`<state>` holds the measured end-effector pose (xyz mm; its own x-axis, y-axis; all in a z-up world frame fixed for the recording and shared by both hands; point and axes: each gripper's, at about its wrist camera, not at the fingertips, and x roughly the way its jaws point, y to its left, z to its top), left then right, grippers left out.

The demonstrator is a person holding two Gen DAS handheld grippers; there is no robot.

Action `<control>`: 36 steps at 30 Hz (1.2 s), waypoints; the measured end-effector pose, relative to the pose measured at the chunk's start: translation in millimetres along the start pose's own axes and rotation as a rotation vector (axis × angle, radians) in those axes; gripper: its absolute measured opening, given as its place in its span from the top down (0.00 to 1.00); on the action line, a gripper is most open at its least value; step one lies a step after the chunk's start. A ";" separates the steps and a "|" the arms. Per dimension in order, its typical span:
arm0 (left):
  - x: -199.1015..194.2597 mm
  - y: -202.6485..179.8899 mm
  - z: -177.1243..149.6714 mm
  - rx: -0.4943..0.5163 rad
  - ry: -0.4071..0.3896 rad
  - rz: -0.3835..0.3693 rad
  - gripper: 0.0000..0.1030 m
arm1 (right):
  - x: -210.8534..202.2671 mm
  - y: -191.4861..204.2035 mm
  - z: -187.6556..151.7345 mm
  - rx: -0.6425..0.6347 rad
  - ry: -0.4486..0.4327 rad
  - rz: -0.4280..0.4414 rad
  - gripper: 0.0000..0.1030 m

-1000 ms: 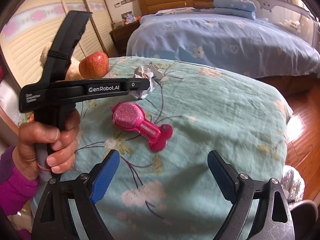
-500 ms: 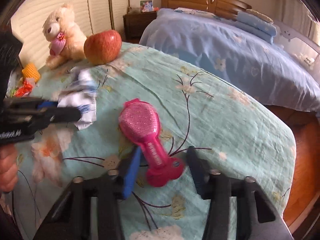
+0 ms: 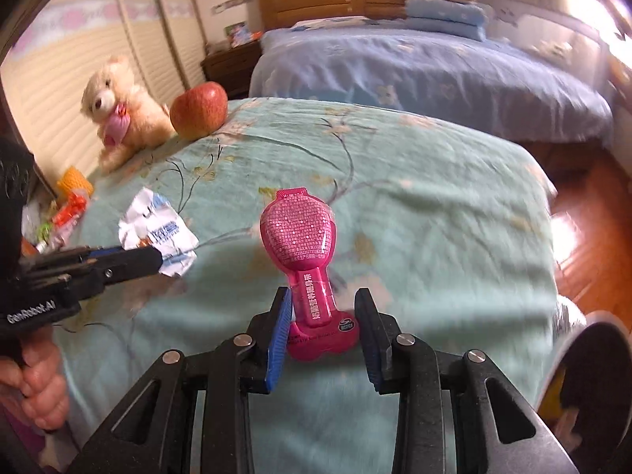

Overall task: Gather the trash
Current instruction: 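Grasp the pink hairbrush candy with the right tool while the left tool grasps the crumpled white wrapper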

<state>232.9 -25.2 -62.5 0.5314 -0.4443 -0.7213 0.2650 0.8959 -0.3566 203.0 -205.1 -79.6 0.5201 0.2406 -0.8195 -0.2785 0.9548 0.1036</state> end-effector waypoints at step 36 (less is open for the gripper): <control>4.5 -3.4 -26.1 0.013 -0.003 0.153 0.64 | -1.8 16.9 -19.2 0.047 -0.014 -0.078 0.63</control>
<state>213.4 -30.2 -80.1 0.5688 -0.3025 -0.7648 0.1909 0.9531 -0.2350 181.8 -192.7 -87.2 0.5496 0.1675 -0.8185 -0.1986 0.9778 0.0667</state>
